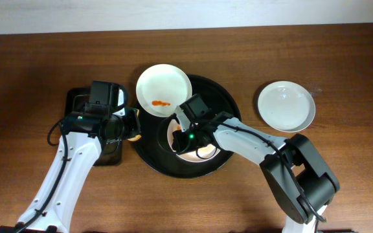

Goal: Clean dirty plates on tray and stack at the side

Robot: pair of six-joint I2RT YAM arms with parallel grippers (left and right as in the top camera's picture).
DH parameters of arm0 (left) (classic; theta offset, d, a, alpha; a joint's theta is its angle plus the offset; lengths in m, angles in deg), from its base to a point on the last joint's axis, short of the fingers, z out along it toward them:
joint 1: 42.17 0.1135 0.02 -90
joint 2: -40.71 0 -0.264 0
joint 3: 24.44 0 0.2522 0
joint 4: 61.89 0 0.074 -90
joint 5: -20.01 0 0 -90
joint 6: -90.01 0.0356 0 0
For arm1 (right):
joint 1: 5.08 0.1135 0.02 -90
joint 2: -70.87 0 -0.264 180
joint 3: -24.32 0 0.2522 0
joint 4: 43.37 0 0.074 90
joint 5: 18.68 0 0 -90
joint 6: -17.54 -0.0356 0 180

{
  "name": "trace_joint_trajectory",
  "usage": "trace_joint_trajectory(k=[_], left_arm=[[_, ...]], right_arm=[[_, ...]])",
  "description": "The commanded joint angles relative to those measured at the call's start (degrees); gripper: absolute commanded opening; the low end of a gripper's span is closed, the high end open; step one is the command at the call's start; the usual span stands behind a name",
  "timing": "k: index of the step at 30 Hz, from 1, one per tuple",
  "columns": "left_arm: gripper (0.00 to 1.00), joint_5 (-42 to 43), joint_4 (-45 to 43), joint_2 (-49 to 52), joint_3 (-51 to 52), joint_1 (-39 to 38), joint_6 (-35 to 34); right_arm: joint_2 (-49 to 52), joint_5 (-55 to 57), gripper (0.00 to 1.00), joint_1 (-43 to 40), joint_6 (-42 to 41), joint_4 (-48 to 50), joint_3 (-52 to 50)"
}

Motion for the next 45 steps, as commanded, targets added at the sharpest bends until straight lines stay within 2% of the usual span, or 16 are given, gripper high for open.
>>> trace_joint_trajectory(k=[1,3,5,6,7,10,15,17,21,27,31,35,36,37,38,45], left_arm=[[0.0,-0.2,-0.2,0.2,-0.09,0.31,0.87],[0.0,-0.2,-0.15,0.2,-0.09,0.31,0.87],[0.0,0.5,0.28,0.2,-0.07,0.28,0.83],[0.0,0.7,0.35,0.2,0.31,-0.09,0.46],[0.0,0.7,0.35,0.28,0.57,-0.74,0.44],[0.08,0.66,0.22,0.96,1.66,-5.4,-1.18],[0.03,0.68,-2.84,9.33,2.51,-12.02,-4.94],[0.01,1.18,-4.96,13.42,2.51,-12.85,-4.94],[0.0,1.73,-7.85,16.13,2.51,-12.85,-5.22],[0.0,1.73,-9.27,18.93,2.93,-12.96,-5.38],[0.0,1.7,-10.54,19.17,4.11,-12.96,-5.38],[0.0,1.7,-10.51,19.17,4.11,-12.96,-5.35],[0.0,1.7,-10.51,19.17,4.11,-12.96,-5.35],[0.0,1.7,-10.51,19.17,4.11,-12.96,-5.35],[0.0,1.7,-10.51,19.17,4.11,-12.96,-5.35],[0.0,1.53,-10.54,19.17,4.11,-12.96,-5.33]], right_arm=[[-0.74,-6.27,0.11,1.57,1.33,0.2,-0.04],[-1.9,-5.4,0.23,0.61,5.66,-1.36,1.22],[-4.92,-1.42,0.46,-3.85,8.24,-7.98,5.29],[-5.84,3.93,0.69,-7.52,10.05,-13.97,8.57],[-5.88,6.19,0.75,-10.29,10.27,-17.73,10.21],[-5.73,4.63,0.82,-16.61,12.85,-22.71,10.6],[-5.6,7.98,0.81,-20.41,16.72,-24.44,8.57],[-5.57,14.78,0.81,-20.61,16.68,-25.66,8.41],[-5.31,15.02,0.68,-20.57,16.65,-25.16,6.99],[-4.39,8.31,0.64,-20.55,16.65,-18.4,0.79],[-4.39,4.59,0.53,-20.17,15.08,-9.44,-5.2],[-4.39,4.68,0.53,-18.67,11.82,-0.52,-10.56],[-4.39,4.46,0.45,-18.56,11.08,0.24,-11.08],[-4.39,4.44,0.23,-18.56,10.78,0.24,-11.06],[-4.52,4.39,0.06,-18.73,10.75,0.13,-10.64],[-10.8,4.66,0.04,-19.74,13.16,-17.75,3.93]])
